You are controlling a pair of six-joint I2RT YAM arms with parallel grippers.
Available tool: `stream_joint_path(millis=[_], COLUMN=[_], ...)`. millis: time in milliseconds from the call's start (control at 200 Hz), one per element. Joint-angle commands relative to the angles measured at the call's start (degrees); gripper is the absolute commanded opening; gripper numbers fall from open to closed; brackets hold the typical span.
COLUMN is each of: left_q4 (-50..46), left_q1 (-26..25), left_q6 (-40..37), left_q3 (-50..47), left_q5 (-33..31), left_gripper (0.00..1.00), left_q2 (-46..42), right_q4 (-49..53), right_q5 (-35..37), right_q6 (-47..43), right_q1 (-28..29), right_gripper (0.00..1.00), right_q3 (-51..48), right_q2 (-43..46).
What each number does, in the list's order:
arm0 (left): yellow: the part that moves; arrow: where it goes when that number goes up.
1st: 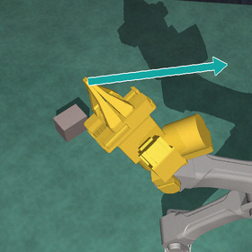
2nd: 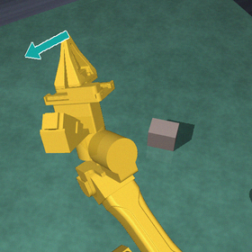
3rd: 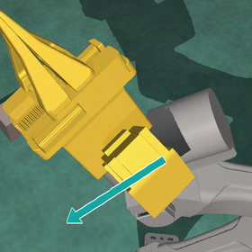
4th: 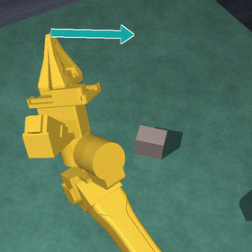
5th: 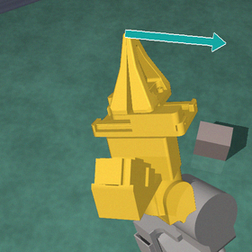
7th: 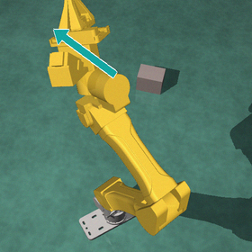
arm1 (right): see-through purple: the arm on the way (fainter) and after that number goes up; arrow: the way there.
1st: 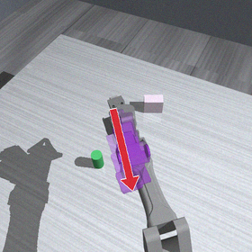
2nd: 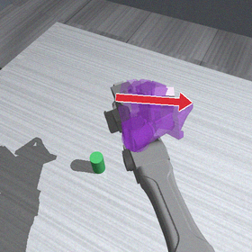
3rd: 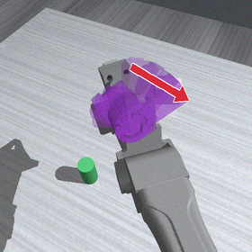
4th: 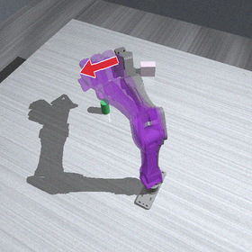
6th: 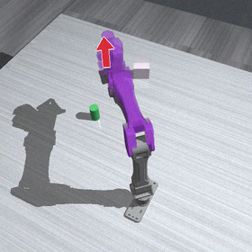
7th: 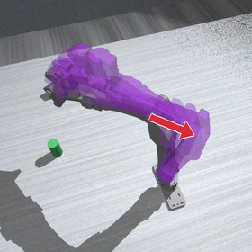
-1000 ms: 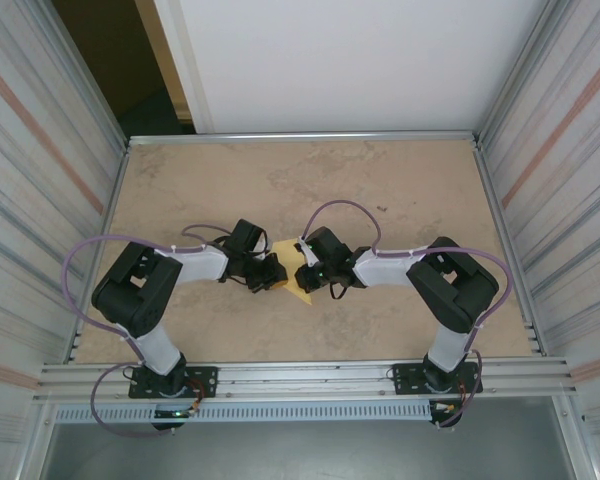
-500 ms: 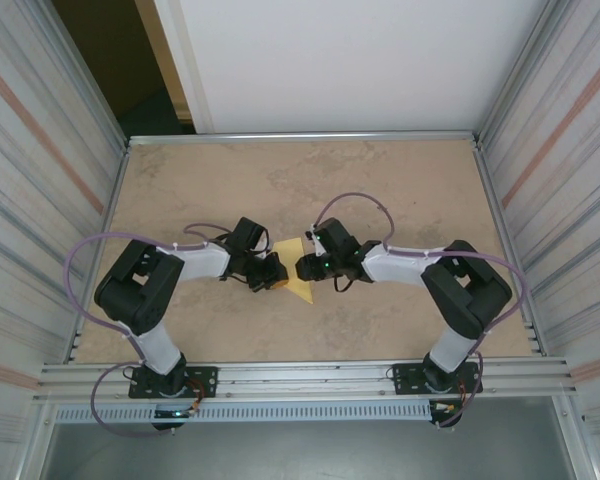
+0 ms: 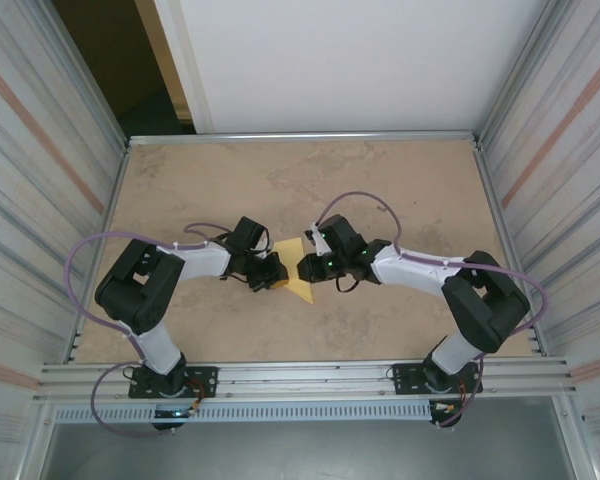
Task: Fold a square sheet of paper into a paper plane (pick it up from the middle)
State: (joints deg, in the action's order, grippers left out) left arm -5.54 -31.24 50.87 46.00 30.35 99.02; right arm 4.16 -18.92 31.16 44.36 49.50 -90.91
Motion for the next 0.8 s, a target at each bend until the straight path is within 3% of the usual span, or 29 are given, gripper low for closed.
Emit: stream_joint_path(millis=[0,331,797], left_q4=[-4.4,-5.0,-5.3], left_q1=[-0.3,-0.4,-0.3], left_q6=[0.0,-0.4,-0.8], left_q3=[-0.8,-0.5,-0.2], left_q5=[-3.8,-3.4,-3.0], left_gripper=[0.10,0.10,0.11], left_q2=[2.4,2.7,3.4], right_q4=[0.7,-0.1,1.9], right_q5=[-4.6,-6.9,-3.8], right_q6=[-0.6,-1.1,-1.6], right_q1=[1.7,2.1,1.1], right_gripper=[0.14,0.08,0.06], right_q3=[0.5,3.7,3.5], right_q2=[-2.6,-9.7,-11.4])
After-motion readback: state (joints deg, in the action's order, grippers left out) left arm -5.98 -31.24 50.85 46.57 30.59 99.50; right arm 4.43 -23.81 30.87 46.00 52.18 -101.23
